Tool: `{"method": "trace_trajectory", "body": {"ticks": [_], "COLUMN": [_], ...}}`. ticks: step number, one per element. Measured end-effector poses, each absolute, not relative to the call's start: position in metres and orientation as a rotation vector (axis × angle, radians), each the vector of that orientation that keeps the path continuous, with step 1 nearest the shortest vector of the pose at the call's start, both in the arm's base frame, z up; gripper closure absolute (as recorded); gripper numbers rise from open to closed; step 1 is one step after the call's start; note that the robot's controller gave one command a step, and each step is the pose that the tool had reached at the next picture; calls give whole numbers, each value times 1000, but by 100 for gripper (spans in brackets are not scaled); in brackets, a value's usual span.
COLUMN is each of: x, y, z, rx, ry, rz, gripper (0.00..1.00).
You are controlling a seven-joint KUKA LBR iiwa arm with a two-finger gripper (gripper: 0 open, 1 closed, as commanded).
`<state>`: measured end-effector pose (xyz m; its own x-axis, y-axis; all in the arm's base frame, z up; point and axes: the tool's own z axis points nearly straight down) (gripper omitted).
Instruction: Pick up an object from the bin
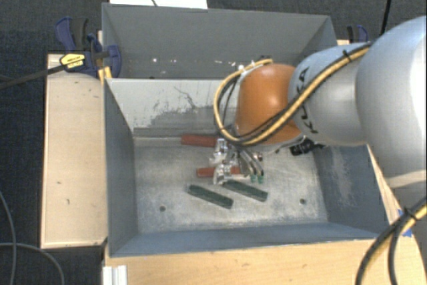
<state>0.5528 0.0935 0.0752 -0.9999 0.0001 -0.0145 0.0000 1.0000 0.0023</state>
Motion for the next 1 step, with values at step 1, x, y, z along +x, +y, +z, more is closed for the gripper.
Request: {"method": "trace_trajectory", "body": {"ticks": [1], "x": [546], "y": [91], "z": [189], "rx": [32], "ry": [3139], "rz": [2], "gripper": [100]}}
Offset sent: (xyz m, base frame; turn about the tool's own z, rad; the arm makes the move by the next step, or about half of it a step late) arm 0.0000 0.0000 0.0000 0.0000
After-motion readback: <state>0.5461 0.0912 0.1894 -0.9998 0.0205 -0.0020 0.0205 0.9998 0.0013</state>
